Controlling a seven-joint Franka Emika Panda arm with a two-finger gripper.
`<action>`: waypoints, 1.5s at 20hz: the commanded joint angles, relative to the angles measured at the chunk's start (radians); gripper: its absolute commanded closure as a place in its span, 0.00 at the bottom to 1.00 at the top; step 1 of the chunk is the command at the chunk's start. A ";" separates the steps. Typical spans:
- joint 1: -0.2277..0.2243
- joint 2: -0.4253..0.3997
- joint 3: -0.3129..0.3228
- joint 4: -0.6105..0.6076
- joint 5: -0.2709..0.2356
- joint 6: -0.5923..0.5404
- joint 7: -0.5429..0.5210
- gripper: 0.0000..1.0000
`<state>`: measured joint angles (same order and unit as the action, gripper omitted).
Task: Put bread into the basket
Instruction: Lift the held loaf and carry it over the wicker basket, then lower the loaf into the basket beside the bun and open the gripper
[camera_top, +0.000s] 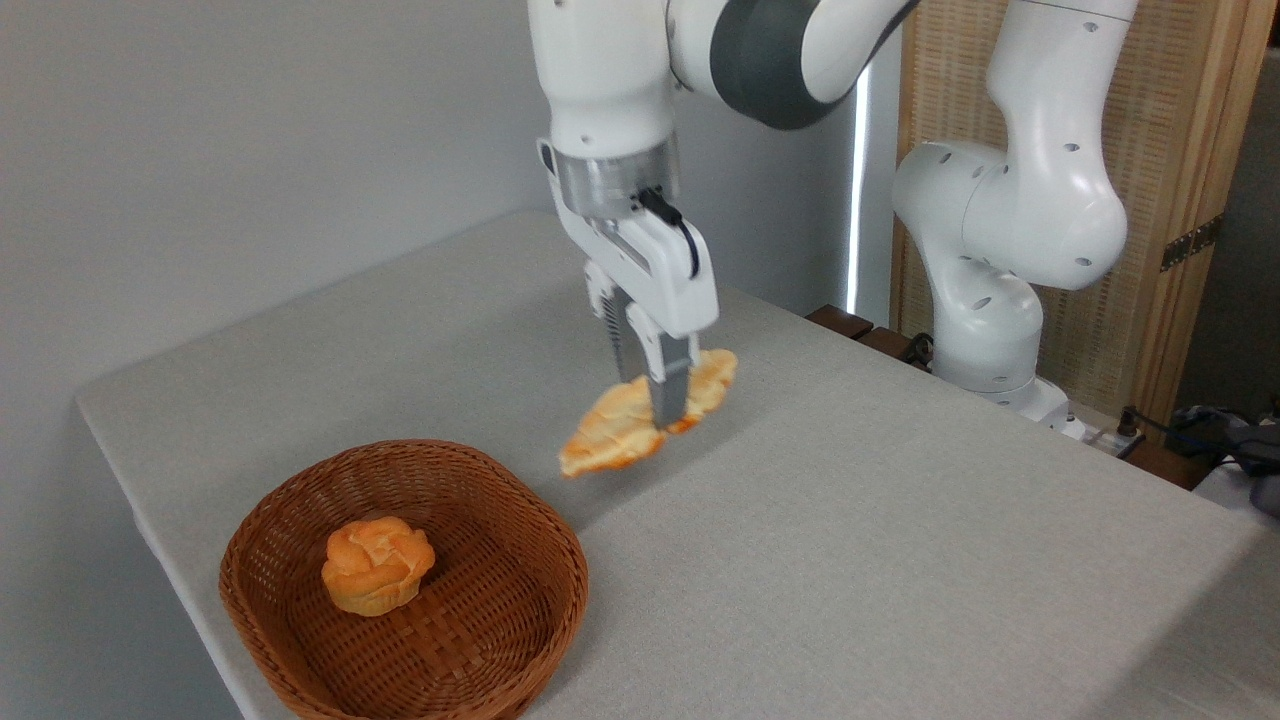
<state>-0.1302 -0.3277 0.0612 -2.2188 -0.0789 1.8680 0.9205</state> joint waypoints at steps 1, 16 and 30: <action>-0.011 0.195 0.014 0.244 -0.064 -0.027 -0.064 0.54; 0.003 0.449 0.025 0.424 -0.061 0.266 -0.040 0.28; 0.004 0.475 0.025 0.426 -0.010 0.266 -0.042 0.00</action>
<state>-0.1216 0.1456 0.0750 -1.8045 -0.0949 2.1286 0.8637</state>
